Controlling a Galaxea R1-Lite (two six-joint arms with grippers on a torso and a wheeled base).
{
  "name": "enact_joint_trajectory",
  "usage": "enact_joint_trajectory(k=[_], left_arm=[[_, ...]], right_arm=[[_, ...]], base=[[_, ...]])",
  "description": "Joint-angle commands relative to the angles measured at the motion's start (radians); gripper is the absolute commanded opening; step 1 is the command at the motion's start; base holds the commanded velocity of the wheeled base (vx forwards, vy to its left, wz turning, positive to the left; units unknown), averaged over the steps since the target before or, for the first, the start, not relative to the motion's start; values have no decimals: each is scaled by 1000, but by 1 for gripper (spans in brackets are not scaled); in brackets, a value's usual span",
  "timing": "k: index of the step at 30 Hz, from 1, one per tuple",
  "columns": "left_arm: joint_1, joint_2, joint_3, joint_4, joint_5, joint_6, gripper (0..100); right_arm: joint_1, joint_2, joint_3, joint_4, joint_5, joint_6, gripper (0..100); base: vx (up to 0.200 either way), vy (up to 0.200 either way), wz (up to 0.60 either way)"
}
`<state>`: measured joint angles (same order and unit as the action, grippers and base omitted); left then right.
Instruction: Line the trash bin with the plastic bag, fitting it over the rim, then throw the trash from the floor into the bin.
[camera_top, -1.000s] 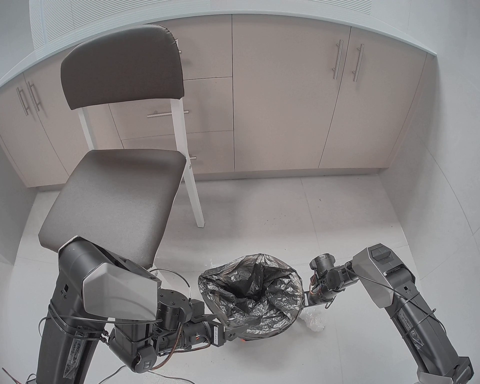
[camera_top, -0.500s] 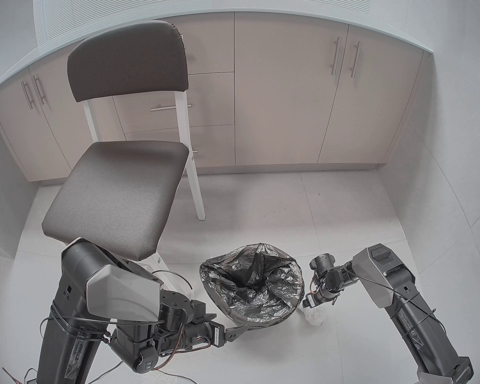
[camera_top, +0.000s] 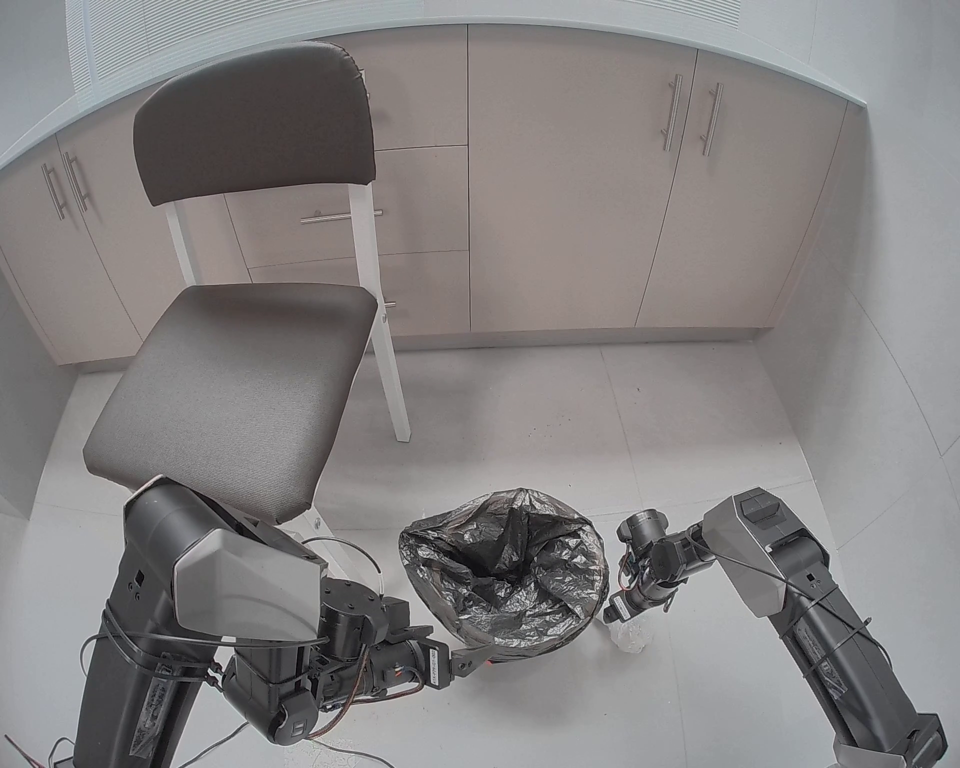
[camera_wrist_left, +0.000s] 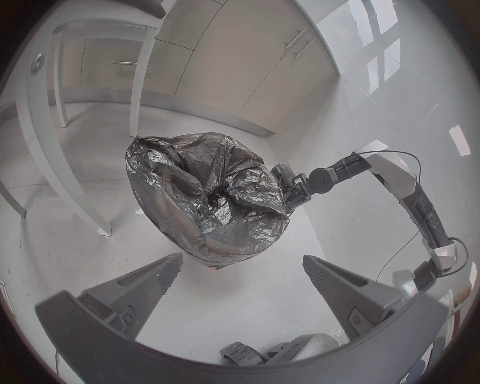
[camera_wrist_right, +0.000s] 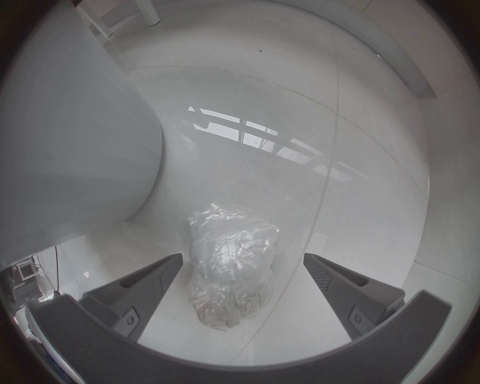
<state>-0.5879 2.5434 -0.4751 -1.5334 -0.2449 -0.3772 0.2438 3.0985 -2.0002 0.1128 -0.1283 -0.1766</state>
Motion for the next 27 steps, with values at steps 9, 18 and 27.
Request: enact_joint_trajectory(k=[9,18,27], left_arm=[[0,-3,-2,-1,1,-3,100],[0,-3,-2,-1,1,-2,100],[0,-5,1,-1,1,-3,100]], right_arm=[[31,1,0,77,61,5,100],[31,1,0,87,76,6,100],[32,1,0,88,78,6,0]], base=[[0,0,0],[0,0,0],[0,0,0]])
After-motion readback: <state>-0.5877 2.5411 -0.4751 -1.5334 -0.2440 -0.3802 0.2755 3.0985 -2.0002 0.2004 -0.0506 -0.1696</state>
